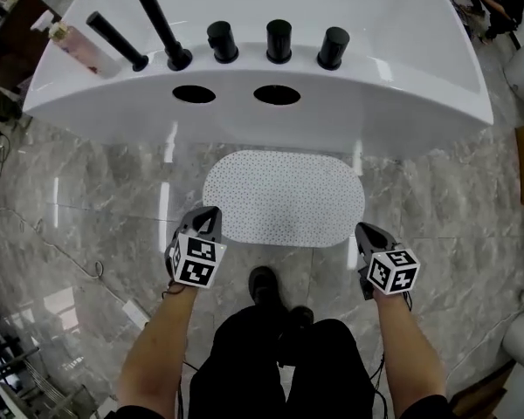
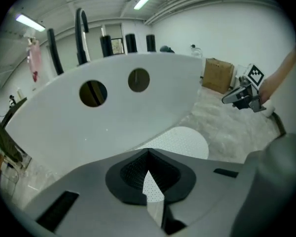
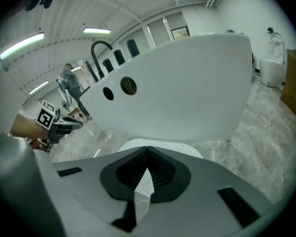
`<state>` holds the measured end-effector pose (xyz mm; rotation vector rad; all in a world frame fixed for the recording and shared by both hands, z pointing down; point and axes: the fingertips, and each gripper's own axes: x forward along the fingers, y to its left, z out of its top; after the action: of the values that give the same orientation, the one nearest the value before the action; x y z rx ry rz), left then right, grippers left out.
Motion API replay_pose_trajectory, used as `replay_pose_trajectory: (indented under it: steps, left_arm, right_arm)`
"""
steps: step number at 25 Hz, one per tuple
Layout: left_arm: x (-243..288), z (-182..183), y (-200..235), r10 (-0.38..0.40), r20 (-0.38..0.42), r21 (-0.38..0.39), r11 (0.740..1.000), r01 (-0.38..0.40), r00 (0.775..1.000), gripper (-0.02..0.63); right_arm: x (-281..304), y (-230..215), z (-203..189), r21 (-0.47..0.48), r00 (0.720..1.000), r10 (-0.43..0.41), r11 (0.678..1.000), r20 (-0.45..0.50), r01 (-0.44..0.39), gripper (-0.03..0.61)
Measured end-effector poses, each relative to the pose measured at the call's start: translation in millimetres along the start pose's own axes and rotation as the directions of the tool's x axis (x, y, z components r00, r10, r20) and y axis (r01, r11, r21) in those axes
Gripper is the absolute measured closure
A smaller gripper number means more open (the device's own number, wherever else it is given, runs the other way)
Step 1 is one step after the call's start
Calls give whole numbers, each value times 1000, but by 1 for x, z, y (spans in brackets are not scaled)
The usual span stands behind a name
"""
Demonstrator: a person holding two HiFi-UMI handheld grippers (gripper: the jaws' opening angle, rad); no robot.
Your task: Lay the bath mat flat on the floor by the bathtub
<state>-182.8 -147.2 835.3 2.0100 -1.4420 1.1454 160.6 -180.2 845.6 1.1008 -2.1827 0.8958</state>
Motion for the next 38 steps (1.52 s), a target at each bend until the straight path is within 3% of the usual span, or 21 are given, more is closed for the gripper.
replay_pose_trajectory:
  steps: [5,9,15,22,28,38]
  left_arm:
    - [-121,65,-6,8,94,-132,991,5,996,603]
    - [-202,115,-14,22,156,-178,984,6,988,603]
    - [-306,189,-24,47,279,-311,949,44,959,603]
    - [-373,245,-34,21,362,-277,957,86,932,602]
    - [-423,297,-19,-9,454,-255,957,140,891,601]
    - [-463,358,13,-40,553,-215,958,189,832,603]
  right_arm:
    - [-101,50,63,28,997,-71,997,6,71,563]
    - [-172,86,100,24,1000,-18,1000,8,18,563]
    - [-274,122,140,25,1000,20,999,22,-21,563]
    - [-329,166,197,4,995,44,999,87,-44,563]
    - [-368,186,272,-23,987,32,999,160,-28,563]
    - [-402,232,353,-87,956,35,996,291,-9,563]
